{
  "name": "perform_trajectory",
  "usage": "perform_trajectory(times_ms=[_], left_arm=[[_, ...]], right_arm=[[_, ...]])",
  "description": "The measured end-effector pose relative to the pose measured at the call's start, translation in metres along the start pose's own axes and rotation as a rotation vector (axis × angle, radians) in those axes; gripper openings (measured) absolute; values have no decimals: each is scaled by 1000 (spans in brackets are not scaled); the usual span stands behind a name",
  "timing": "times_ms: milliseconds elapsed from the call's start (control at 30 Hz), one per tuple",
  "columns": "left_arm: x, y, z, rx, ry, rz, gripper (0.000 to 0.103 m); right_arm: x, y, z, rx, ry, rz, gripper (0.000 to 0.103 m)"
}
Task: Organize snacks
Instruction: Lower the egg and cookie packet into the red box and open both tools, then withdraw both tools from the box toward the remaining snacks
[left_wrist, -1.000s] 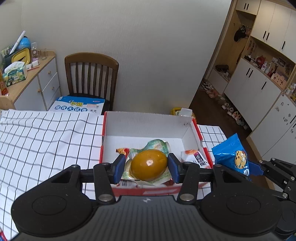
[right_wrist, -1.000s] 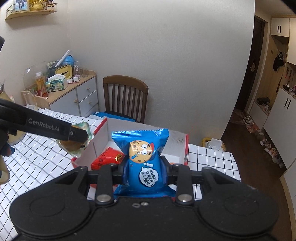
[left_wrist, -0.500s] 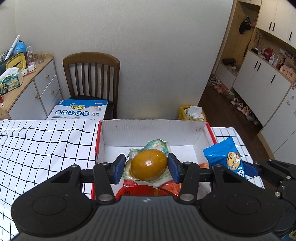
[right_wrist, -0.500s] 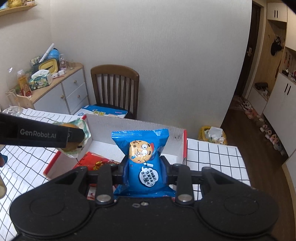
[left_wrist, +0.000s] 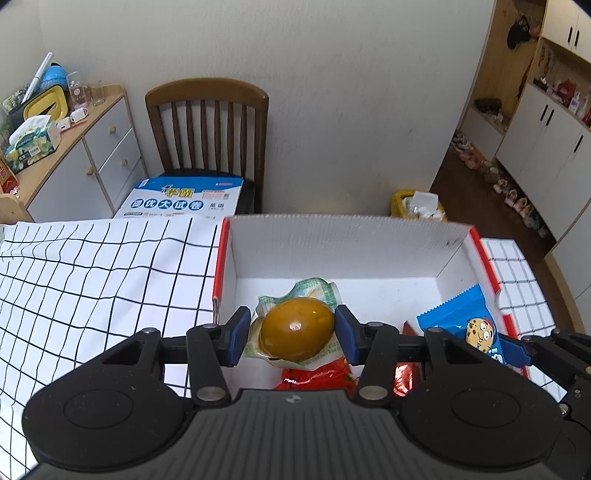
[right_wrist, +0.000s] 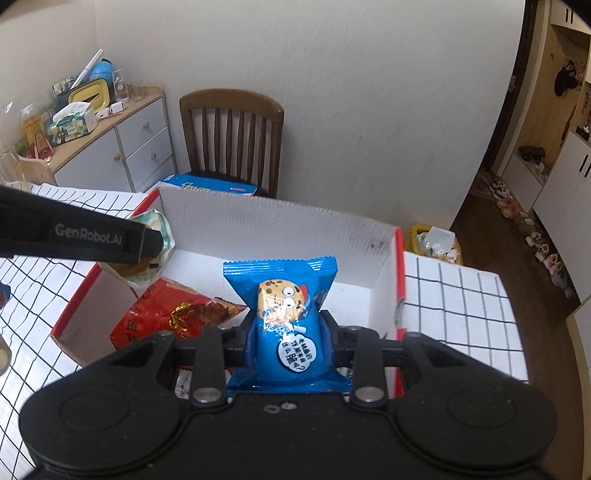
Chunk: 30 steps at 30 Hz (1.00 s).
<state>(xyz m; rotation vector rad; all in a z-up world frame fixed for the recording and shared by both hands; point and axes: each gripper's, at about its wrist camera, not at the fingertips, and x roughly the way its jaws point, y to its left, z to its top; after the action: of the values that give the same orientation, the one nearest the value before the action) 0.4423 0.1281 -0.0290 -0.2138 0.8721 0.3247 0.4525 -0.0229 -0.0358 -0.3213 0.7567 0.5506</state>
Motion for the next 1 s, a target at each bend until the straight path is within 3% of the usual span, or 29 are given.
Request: perform_trajectory(times_ms=[500, 667, 800, 1000], left_arm=[[16, -3, -16, 45, 57, 24, 50], [9, 2, -19, 33, 53, 6, 51], [-5, 5, -19, 26, 23, 5, 70], [-32, 6, -20, 44, -25, -3, 70]], right_arm=[[12, 12, -9, -38, 52, 11, 35], [6, 13, -11, -44, 39, 26, 45], [-3, 14, -12, -51, 27, 29, 54], [-22, 14, -11, -29, 1, 47, 63]])
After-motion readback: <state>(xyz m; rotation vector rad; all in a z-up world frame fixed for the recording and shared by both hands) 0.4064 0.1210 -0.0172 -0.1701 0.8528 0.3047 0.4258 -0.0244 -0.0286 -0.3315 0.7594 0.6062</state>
